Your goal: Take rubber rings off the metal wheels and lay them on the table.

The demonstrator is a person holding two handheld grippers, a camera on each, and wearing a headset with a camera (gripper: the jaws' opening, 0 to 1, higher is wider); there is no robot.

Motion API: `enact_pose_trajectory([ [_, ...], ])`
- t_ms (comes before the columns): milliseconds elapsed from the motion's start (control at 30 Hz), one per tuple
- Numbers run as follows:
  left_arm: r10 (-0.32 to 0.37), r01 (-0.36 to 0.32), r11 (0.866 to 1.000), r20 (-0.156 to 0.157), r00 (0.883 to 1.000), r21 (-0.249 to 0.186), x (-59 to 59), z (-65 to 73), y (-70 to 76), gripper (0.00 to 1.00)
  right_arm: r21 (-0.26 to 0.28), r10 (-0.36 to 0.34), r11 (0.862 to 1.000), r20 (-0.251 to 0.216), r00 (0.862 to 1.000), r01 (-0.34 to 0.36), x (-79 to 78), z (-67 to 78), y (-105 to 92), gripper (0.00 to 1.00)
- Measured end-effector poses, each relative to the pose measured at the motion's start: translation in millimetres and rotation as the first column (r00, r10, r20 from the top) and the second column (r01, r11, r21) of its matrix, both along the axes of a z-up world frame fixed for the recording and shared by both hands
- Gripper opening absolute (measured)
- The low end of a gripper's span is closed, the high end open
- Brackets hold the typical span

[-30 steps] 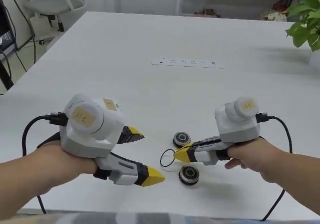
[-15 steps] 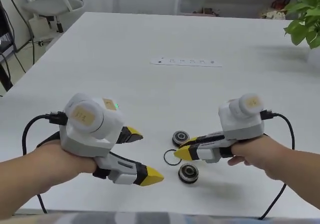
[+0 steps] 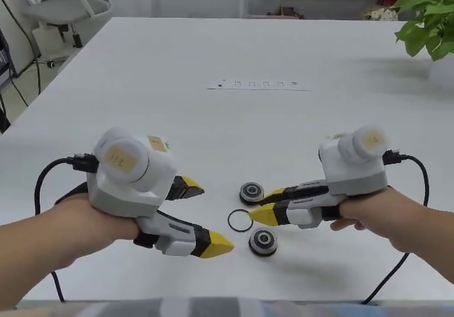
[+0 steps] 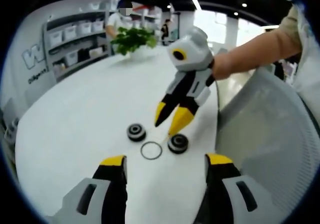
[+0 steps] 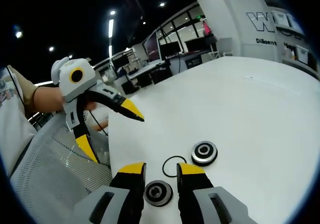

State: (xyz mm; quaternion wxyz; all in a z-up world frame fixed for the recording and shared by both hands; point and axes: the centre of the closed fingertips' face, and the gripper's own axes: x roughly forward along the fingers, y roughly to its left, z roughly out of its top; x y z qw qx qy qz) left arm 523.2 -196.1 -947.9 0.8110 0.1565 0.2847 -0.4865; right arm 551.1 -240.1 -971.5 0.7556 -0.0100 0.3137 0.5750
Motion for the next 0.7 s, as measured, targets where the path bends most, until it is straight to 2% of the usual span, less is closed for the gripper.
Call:
enact_pose_trajectory([
  [267, -0.018, 0.018, 1.0, -0.006, 1.0, 0.002, 4.4, -2.5, -9.7, 0.62, 0.005, -0.003, 1.0, 0.019, 1.0, 0.002, -4.7, 2.6, -11.4, 0.24],
  [700, -0.046, 0.046, 0.999, -0.018, 0.999, 0.016, 9.6, -12.3, -20.7, 0.59, -0.001, 0.012, 1.0, 0.037, 0.999, -0.012, -15.4, -5.3, -21.9, 0.28],
])
